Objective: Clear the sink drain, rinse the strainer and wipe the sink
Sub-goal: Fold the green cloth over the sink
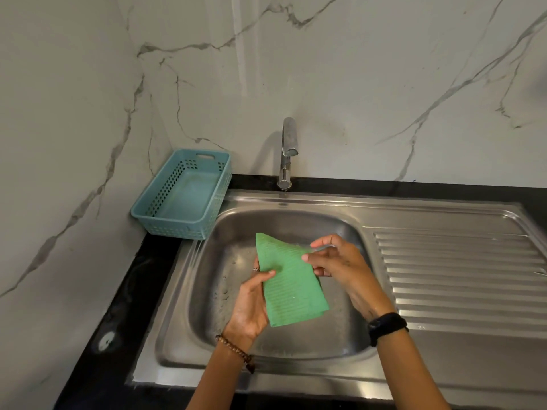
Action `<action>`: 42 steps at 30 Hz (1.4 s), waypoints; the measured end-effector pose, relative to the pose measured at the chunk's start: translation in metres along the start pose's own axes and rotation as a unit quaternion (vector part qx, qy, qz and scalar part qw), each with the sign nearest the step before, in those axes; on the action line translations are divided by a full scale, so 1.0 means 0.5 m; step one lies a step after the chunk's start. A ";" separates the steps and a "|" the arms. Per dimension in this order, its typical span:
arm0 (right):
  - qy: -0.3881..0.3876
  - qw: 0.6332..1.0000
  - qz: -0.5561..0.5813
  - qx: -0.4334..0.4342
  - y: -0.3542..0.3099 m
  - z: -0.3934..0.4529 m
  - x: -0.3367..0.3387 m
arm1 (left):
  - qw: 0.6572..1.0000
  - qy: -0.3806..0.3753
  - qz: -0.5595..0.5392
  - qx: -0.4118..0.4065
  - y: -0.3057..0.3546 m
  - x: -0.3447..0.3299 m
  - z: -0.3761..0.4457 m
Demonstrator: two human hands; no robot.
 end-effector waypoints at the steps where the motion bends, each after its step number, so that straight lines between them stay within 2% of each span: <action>1: -0.009 1.000 0.011 -0.016 0.013 0.003 0.000 | 1.000 0.005 0.006 0.008 -0.005 0.005 0.001; 6: -0.011 0.989 -0.073 -0.124 0.157 0.006 0.007 | 0.999 0.043 0.016 0.021 -0.024 0.038 0.007; 8: -0.041 0.979 -0.041 -0.193 0.202 0.002 -0.007 | 0.997 0.062 0.019 0.037 -0.032 0.057 0.010; 10: -0.065 0.972 0.010 -0.225 0.220 0.004 -0.028 | 0.992 0.095 0.052 0.068 -0.043 0.079 0.014; 14: -0.084 0.978 -0.049 -0.185 0.231 0.021 -0.057 | 0.973 0.145 0.127 0.129 -0.058 0.107 0.014; 19: -0.111 0.985 0.034 -0.130 0.171 0.064 -0.085 | 0.999 0.032 0.021 0.003 0.042 0.048 0.042; 22: -0.115 0.985 -0.015 -0.124 0.173 0.086 -0.102 | 0.989 0.086 0.121 -0.015 0.048 0.064 0.080; 25: -0.139 0.977 -0.054 -0.150 0.197 0.089 -0.119 | 0.963 0.130 0.234 0.016 0.034 0.110 0.100; 29: -0.161 0.972 -0.071 -0.156 0.187 0.097 -0.140 | 0.948 0.085 0.306 0.031 0.066 0.118 0.105; 32: -0.180 0.975 -0.069 -0.112 0.132 0.113 -0.167 | 0.910 0.064 0.410 -0.015 0.134 0.084 0.100; 36: -0.218 0.975 -0.027 -0.024 0.004 0.148 -0.234 | 0.776 0.077 0.596 -0.194 0.310 0.013 0.094; 39: -0.238 0.969 -0.025 0.060 -0.100 0.191 -0.318 | 0.727 0.091 0.625 -0.270 0.439 -0.014 0.103; 42: -0.238 0.952 -0.109 0.158 -0.171 0.241 -0.424 | 0.649 0.108 0.685 -0.313 0.550 -0.002 0.137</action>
Point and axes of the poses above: each hand's wrist, its own z-axis towards the middle knuckle, its own x-axis out of the back of the hand, y = z × x, the point moved 10 cm from there along z, towards the middle knuckle, and after that the axes turned 13 degrees about y, right-handed, at the moved point
